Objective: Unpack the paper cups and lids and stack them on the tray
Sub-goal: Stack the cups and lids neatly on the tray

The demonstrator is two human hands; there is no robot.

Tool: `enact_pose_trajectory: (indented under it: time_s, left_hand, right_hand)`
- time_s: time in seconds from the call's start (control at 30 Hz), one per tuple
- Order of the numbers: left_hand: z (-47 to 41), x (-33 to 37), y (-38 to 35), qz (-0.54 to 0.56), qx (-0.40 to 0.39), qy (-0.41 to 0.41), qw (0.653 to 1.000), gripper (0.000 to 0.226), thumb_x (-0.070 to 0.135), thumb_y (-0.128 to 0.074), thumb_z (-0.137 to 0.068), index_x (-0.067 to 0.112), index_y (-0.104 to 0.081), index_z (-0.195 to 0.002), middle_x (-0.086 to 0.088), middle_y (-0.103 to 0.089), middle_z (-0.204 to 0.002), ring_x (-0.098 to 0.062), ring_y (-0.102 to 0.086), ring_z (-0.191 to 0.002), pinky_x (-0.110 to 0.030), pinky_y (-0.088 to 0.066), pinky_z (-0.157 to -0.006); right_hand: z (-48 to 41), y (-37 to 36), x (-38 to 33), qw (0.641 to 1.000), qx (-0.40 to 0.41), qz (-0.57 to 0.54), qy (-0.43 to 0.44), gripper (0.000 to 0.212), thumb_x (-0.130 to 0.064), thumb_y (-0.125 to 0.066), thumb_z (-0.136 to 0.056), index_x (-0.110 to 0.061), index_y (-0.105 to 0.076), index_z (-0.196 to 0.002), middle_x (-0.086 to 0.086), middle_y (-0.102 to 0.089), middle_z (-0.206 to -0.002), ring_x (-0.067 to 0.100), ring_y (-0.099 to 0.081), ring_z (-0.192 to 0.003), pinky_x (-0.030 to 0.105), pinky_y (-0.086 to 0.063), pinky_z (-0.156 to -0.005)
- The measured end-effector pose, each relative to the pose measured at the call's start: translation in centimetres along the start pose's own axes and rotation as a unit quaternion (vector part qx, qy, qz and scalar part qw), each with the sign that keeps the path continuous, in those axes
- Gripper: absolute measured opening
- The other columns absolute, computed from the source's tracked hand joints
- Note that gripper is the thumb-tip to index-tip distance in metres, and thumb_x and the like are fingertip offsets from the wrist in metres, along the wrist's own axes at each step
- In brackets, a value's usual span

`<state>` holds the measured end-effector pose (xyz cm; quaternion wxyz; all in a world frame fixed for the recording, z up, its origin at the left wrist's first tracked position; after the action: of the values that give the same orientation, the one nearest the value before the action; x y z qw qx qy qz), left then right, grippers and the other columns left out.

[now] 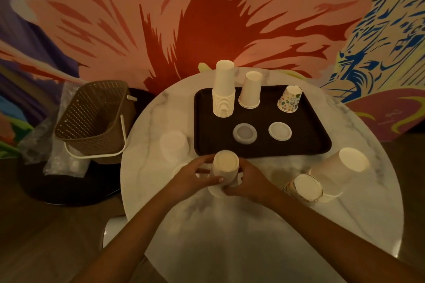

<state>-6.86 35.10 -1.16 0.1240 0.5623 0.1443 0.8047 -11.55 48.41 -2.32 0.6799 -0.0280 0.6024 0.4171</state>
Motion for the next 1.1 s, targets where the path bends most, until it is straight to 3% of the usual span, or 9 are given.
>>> enact_pose_trajectory:
  time_s: [0.07,0.13,0.3,0.43,0.5,0.57,0.7,1.0,1.1]
  left_hand:
    - [-0.2,2.4,1.2,-0.010,0.005,-0.032,0.999,0.058,0.023,-0.071,-0.077,0.027,-0.043,-0.128,0.007,-0.052,-0.120,-0.002,-0.050,-0.097,-0.008,-0.041,-0.071]
    - [-0.7,5.3,2.8,-0.027,0.006,-0.064,0.998,0.057,0.024,-0.069,-0.079,0.028,-0.043,-0.130,0.014,-0.049,-0.112,0.000,-0.050,-0.093,-0.006,-0.040,-0.061]
    - [-3.3,13.4,6.9,-0.046,0.023,-0.144,0.988,0.054,0.031,-0.064,-0.081,0.030,-0.041,-0.130,0.022,-0.045,-0.109,0.002,-0.051,-0.089,-0.013,-0.041,-0.071]
    - [-7.1,18.2,10.1,-0.040,0.028,-0.184,0.982,0.056,0.035,-0.064,-0.081,0.030,-0.042,-0.132,0.016,-0.045,-0.120,-0.011,-0.049,-0.110,-0.033,-0.047,-0.092]
    - [-9.5,19.8,11.2,-0.042,0.034,-0.195,0.979,0.055,0.036,-0.065,-0.081,0.031,-0.042,-0.131,0.016,-0.045,-0.120,-0.011,-0.046,-0.114,-0.033,-0.047,-0.092]
    - [-11.8,20.9,12.0,-0.029,0.037,-0.204,0.978,0.054,0.033,-0.065,-0.082,0.030,-0.042,-0.131,0.016,-0.044,-0.119,-0.011,-0.045,-0.114,-0.024,-0.048,-0.083]
    - [-16.4,21.1,12.7,-0.014,0.039,-0.195,0.980,0.054,0.030,-0.065,-0.083,0.026,-0.042,-0.132,0.012,-0.045,-0.124,-0.009,-0.045,-0.109,-0.014,-0.045,-0.068]
    - [-22.6,15.5,11.4,0.009,-0.002,-0.117,0.993,0.057,0.029,-0.064,-0.083,0.021,-0.041,-0.134,0.002,-0.046,-0.136,-0.017,-0.047,-0.116,-0.031,-0.048,-0.087]
    - [-23.1,13.7,10.8,0.032,-0.022,-0.086,0.996,0.056,0.027,-0.065,-0.082,0.021,-0.042,-0.133,0.002,-0.047,-0.136,-0.015,-0.047,-0.114,-0.032,-0.047,-0.089]
  right_hand:
    - [-0.1,1.5,-2.1,1.000,0.013,-0.013,0.020,0.075,-0.012,-0.080,-0.066,-0.014,-0.041,-0.131,0.000,-0.052,-0.124,0.009,-0.047,-0.105,0.021,-0.040,-0.084]
    - [-0.5,3.4,-4.7,0.999,0.016,-0.022,0.047,0.074,-0.009,-0.078,-0.068,-0.013,-0.041,-0.132,-0.006,-0.050,-0.118,0.007,-0.046,-0.105,0.019,-0.042,-0.084]
    - [-3.1,9.4,-11.2,0.991,0.062,0.017,0.117,0.072,-0.011,-0.076,-0.071,-0.013,-0.040,-0.133,-0.003,-0.051,-0.118,0.008,-0.048,-0.104,0.019,-0.044,-0.083]
    - [-6.9,13.8,-15.2,0.983,0.109,0.048,0.140,0.072,-0.014,-0.075,-0.072,-0.017,-0.039,-0.133,-0.006,-0.051,-0.113,0.009,-0.048,-0.097,0.010,-0.039,-0.065]
    - [-9.0,15.4,-16.4,0.980,0.122,0.048,0.149,0.072,-0.016,-0.074,-0.071,-0.019,-0.039,-0.134,-0.003,-0.052,-0.119,0.011,-0.050,-0.100,0.013,-0.041,-0.066]
    - [-11.2,16.6,-17.1,0.980,0.130,0.056,0.143,0.072,-0.015,-0.073,-0.072,-0.019,-0.038,-0.134,-0.004,-0.050,-0.117,0.012,-0.049,-0.101,0.015,-0.041,-0.067]
    - [-15.3,17.8,-16.9,0.983,0.129,0.051,0.118,0.070,-0.011,-0.072,-0.072,-0.017,-0.039,-0.133,-0.004,-0.048,-0.111,0.013,-0.048,-0.099,0.014,-0.039,-0.063]
    - [-20.6,15.7,-11.5,0.995,0.087,0.046,0.023,0.071,-0.015,-0.072,-0.075,-0.014,-0.036,-0.136,0.003,-0.051,-0.121,0.015,-0.048,-0.102,0.025,-0.041,-0.078]
    - [-21.3,14.6,-9.9,0.995,0.085,0.057,-0.007,0.075,-0.018,-0.073,-0.075,-0.013,-0.034,-0.138,0.008,-0.050,-0.130,0.022,-0.051,-0.111,0.028,-0.042,-0.082]
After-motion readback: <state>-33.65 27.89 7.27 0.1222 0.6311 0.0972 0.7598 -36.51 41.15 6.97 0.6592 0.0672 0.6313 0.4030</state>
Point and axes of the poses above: each hand's wrist, its own z-axis away from the middle knuckle, its own y-axis out of the back of the hand, x = y × z, the point moved 6 cm from there along -z, towards the middle knuckle
